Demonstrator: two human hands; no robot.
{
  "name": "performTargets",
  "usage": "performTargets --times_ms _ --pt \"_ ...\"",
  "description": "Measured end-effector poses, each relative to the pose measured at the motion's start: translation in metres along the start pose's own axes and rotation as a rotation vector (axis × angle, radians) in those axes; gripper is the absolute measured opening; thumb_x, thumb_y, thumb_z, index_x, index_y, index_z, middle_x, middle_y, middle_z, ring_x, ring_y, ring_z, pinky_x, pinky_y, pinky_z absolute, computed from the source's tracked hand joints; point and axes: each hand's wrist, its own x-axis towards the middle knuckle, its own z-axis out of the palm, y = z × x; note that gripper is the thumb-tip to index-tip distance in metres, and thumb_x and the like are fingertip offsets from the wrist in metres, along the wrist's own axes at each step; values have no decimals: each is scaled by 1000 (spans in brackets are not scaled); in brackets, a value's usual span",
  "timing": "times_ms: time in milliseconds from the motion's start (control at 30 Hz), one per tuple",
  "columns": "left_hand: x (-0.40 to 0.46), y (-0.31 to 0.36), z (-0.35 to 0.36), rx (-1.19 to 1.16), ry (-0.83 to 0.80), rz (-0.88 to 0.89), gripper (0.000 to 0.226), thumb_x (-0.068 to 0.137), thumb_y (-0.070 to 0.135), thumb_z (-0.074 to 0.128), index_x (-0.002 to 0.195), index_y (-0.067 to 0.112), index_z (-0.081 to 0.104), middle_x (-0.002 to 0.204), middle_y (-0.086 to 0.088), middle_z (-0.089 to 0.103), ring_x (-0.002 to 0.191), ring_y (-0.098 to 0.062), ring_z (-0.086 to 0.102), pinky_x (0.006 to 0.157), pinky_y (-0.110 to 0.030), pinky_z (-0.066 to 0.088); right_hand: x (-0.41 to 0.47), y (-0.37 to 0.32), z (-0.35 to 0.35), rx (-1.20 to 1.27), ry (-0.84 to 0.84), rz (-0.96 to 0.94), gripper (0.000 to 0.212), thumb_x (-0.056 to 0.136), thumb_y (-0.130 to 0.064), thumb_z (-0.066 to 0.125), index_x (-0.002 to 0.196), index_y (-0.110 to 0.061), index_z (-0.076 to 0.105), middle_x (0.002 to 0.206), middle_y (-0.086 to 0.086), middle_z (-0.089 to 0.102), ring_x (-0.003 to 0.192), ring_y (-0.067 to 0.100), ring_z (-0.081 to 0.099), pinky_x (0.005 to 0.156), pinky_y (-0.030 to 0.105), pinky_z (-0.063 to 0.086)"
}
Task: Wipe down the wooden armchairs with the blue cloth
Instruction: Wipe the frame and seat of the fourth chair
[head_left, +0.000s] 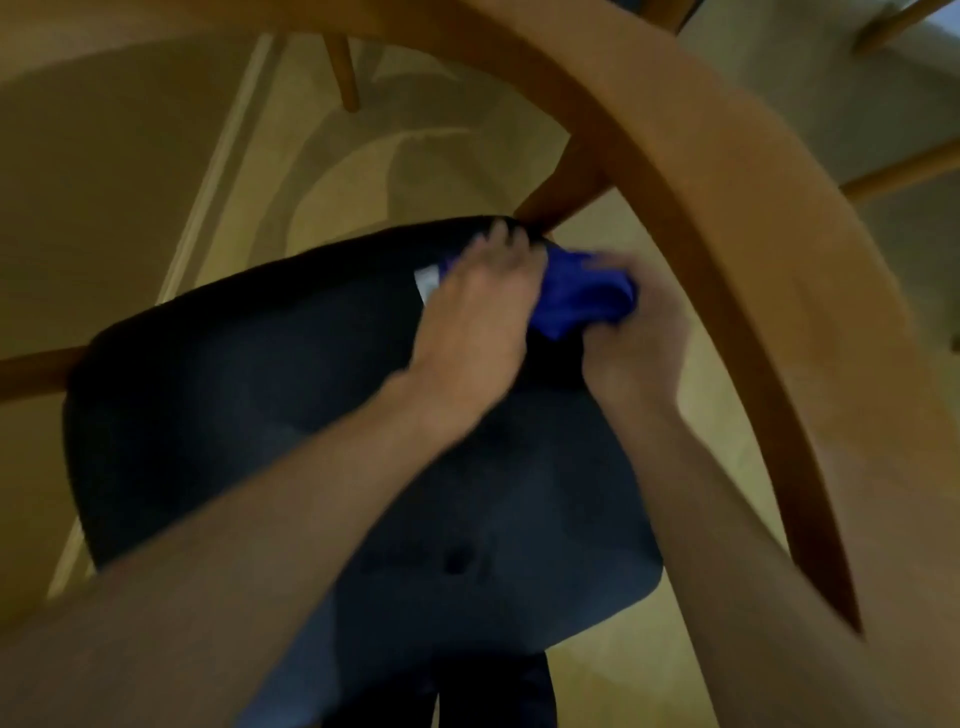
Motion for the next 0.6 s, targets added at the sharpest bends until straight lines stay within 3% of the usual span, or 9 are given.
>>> performTargets --times_ms 67,133,200,267,333,400,467,600 --pt "22 -6 -3 -21 54 -47 35 81 -9 55 111 8 56 118 -13 56 111 -28 53 89 -33 42 27 -8 15 -25 18 36 30 83 7 54 102 -15 64 96 -2 66 73 -3 50 63 1 36" --pt "23 -2 2 -24 71 -15 32 84 -7 50 112 7 57 119 -13 58 116 -27 50 97 -32 37 27 -6 18 -41 33 36 27 82 6 56 96 -16 63 91 -5 64 71 -3 50 61 5 37" --pt "-1 4 9 -51 48 66 42 86 -2 36 121 5 57 127 -13 57 125 -28 47 108 -33 30 -2 6 7 -66 40 -25 29 82 3 59 96 -21 63 91 -13 62 79 -3 53 71 7 38" --pt "-42 11 13 -77 -45 121 51 84 3 30 124 0 60 130 -16 59 128 -31 50 114 -38 30 -46 26 -7 -151 53 -80 27 83 -1 64 102 -20 64 103 -13 61 96 -1 52 89 12 39" --pt "-80 16 18 -90 -98 173 39 82 -1 50 118 -2 66 124 -17 65 120 -32 59 106 -42 39 -86 40 -15 -224 53 -44 28 81 -3 69 102 -20 63 109 -13 56 105 2 47 95 14 35" --pt "-101 19 18 -127 -205 187 45 75 -6 70 119 0 66 125 -16 64 121 -30 58 105 -44 38 -111 44 -16 -257 30 46 33 77 1 71 101 -21 64 110 -12 56 110 7 48 98 19 36" --pt "-99 13 14 -155 -269 214 51 78 -8 67 127 2 61 134 -14 58 129 -29 51 112 -39 29 -116 40 -17 -250 1 109 37 76 3 71 102 -22 64 114 -12 57 114 9 50 103 28 41" --pt "-44 -1 -8 -117 -141 267 48 84 -7 56 132 2 57 139 -17 53 134 -35 44 115 -39 22 -82 16 -18 -155 114 8 44 79 2 61 116 -22 61 124 -7 57 116 -1 46 109 27 35"
